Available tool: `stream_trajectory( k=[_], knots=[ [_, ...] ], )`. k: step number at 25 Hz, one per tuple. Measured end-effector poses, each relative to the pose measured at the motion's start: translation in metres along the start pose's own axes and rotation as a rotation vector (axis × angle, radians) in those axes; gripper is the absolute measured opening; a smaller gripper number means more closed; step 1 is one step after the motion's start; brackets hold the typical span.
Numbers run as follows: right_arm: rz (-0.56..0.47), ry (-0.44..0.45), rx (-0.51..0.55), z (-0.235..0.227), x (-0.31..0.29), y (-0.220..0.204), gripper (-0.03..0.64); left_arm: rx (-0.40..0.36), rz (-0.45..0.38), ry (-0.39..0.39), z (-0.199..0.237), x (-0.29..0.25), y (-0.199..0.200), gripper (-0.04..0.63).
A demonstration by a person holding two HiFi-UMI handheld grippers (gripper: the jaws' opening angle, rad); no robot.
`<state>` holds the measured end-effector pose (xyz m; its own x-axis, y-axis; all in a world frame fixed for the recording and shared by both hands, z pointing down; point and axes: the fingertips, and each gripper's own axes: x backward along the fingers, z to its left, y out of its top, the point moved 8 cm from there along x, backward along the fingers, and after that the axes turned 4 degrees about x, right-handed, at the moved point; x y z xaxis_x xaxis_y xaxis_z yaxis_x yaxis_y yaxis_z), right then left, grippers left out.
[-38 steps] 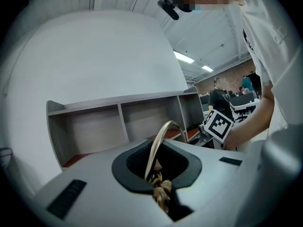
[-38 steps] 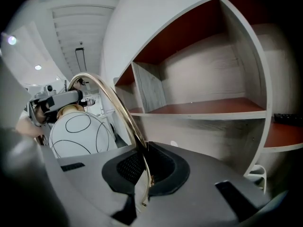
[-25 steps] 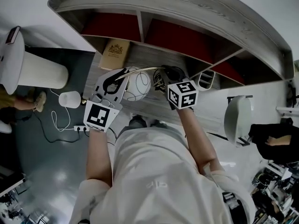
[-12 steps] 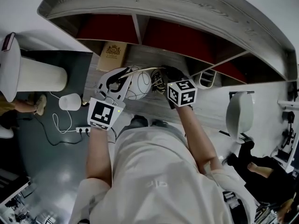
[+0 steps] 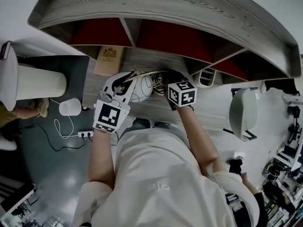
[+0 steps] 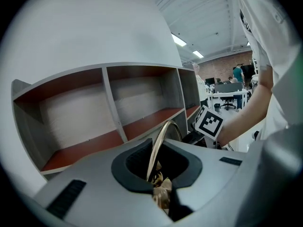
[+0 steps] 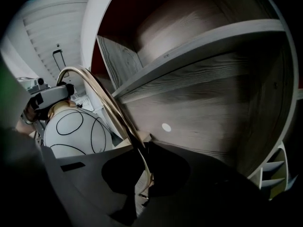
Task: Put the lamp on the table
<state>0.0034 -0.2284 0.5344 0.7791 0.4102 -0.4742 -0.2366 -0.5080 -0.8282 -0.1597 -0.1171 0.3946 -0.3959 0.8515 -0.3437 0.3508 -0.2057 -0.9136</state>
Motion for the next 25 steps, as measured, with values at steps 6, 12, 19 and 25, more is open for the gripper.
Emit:
stream_trajectory(
  k=[6,12,19,25],
  knots=[
    [-0.014,-0.003,-0.007,-0.008,0.003,-0.001,0.029,-0.016,0.012,-0.010,-0.002,-0.012,0.007,0.043],
    [-0.033,-0.013,0.001,-0.017,0.010,-0.002,0.032,-0.025,0.009,-0.034,-0.005,-0.024,0.013,0.046],
    [-0.026,-0.050,0.007,-0.028,0.026,-0.003,0.138,-0.028,0.008,-0.058,-0.010,-0.033,0.019,0.054],
    [-0.047,-0.074,0.005,-0.031,0.048,-0.007,0.167,-0.048,0.002,-0.093,-0.017,-0.040,0.025,0.061]
  ],
)
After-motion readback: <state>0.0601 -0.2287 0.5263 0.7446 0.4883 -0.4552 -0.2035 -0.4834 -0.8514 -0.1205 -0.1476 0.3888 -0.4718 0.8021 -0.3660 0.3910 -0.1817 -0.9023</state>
